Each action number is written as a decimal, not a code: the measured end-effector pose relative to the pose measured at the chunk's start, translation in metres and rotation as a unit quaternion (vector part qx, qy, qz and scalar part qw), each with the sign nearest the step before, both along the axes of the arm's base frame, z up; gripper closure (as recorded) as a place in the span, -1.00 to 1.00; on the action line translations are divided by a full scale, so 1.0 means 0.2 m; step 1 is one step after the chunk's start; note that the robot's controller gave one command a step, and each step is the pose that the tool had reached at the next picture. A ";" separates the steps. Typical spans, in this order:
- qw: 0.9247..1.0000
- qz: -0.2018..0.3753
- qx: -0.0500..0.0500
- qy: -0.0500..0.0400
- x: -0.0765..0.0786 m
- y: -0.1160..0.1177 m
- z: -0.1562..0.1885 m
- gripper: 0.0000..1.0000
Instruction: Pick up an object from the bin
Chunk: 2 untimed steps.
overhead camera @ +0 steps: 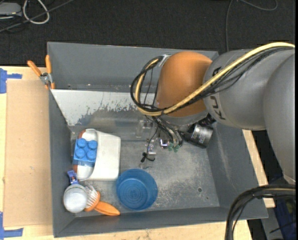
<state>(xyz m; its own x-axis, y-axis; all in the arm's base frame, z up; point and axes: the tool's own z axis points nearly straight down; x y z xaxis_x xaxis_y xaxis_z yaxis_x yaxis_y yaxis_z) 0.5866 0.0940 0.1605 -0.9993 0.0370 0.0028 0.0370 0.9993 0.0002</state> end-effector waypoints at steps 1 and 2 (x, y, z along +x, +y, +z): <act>1.000 0.011 0.000 0.000 -0.01 -0.02 -0.02 -1.00; 0.989 0.145 0.001 -0.001 -0.12 -0.15 -0.24 -1.00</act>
Offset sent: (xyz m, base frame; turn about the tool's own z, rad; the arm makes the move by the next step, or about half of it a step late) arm -0.0408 -0.0488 -0.0709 -0.3441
